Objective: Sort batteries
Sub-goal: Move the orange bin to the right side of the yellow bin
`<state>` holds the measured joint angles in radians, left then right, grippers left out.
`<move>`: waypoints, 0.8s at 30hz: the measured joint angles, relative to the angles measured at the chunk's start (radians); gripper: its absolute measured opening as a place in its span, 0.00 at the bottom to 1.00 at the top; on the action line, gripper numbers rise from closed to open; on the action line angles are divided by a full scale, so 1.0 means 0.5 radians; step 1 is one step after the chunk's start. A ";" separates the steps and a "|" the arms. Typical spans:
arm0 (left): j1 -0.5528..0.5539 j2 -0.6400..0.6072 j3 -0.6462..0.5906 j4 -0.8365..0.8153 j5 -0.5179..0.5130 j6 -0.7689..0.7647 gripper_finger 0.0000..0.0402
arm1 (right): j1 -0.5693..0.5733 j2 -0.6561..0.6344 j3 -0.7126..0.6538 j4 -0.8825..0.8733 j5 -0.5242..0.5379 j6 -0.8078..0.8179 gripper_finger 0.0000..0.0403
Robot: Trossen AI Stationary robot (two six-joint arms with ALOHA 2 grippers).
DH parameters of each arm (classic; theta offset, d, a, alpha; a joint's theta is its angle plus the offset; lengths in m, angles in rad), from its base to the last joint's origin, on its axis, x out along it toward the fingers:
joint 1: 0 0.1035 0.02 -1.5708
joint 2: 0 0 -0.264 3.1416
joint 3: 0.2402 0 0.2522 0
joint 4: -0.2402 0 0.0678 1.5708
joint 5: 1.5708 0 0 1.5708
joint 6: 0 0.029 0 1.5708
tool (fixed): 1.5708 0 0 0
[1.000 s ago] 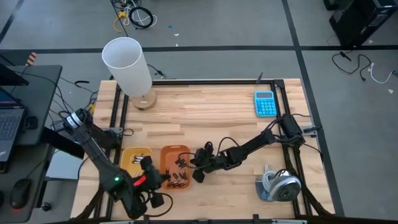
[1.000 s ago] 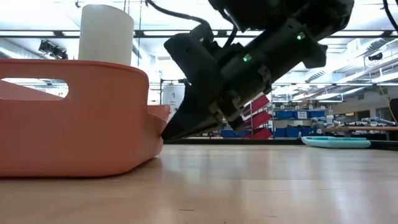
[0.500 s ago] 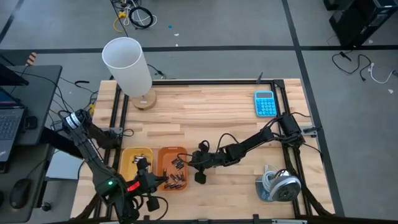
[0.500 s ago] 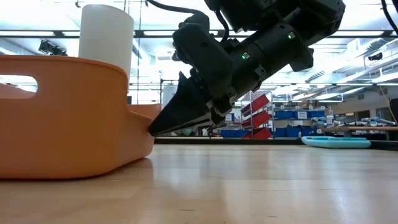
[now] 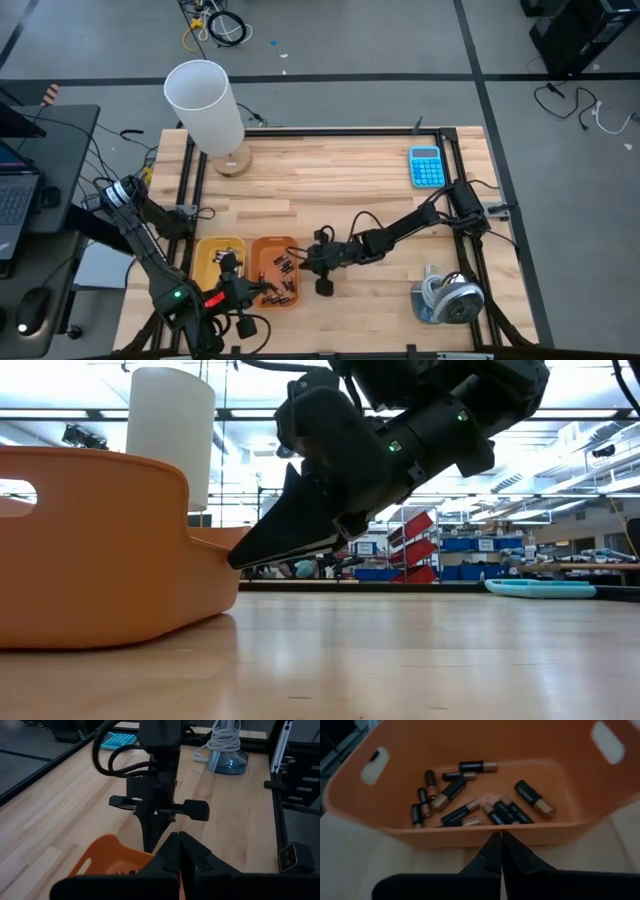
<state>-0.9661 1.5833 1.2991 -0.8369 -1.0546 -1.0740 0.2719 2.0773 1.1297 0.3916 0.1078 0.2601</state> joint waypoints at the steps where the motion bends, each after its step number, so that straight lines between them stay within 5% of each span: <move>1: 0.000 0.000 0.000 -0.001 0.001 0.000 0.00 | 0.001 0.000 0.000 0.000 -0.005 -0.016 0.00; 5: 0.000 0.001 0.000 -0.005 0.117 0.000 0.00 | 0.020 0.000 0.000 0.004 -0.059 -0.056 0.00; 10: -0.016 0.002 -0.030 0.013 0.579 -0.008 0.00 | 0.053 0.000 0.000 0.034 -0.057 -0.122 0.00; 24: -0.108 0.003 -0.143 0.031 0.819 -0.056 0.00 | 0.047 -0.012 0.003 0.012 -0.022 -0.251 0.00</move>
<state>-1.0202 1.5848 1.2276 -0.8212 -0.6449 -1.1020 0.2954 2.0714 1.1313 0.3978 0.0969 0.1347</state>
